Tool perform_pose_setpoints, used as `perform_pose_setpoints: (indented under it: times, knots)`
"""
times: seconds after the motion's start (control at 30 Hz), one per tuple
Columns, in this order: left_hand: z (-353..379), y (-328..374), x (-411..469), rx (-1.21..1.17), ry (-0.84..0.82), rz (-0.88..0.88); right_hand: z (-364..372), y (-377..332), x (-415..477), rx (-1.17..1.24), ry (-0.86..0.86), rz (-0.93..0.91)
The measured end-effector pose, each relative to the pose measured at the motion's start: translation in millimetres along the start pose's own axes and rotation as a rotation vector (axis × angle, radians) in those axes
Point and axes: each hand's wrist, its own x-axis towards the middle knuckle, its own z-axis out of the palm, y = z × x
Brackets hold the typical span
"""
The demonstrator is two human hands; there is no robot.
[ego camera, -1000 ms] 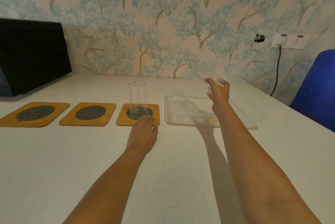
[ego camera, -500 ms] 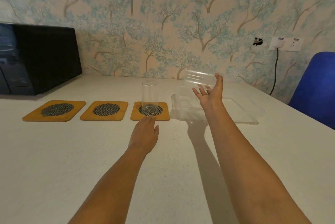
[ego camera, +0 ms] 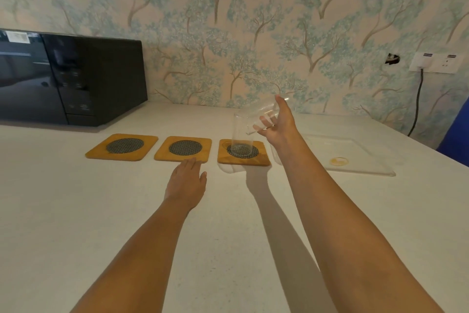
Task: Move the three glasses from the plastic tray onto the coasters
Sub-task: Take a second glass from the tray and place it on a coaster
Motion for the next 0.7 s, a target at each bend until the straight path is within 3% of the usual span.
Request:
perform_pose_setpoints:
  times: [0.53,0.7]
  knots:
    - [-25,-82,13,0.085,-0.021,-0.089,75,71,19,-0.508,-0.101,-0.163]
    - [-19,-84,17,0.06,-0.065,-0.103,92,90,31,-0.536,-0.083,-0.17]
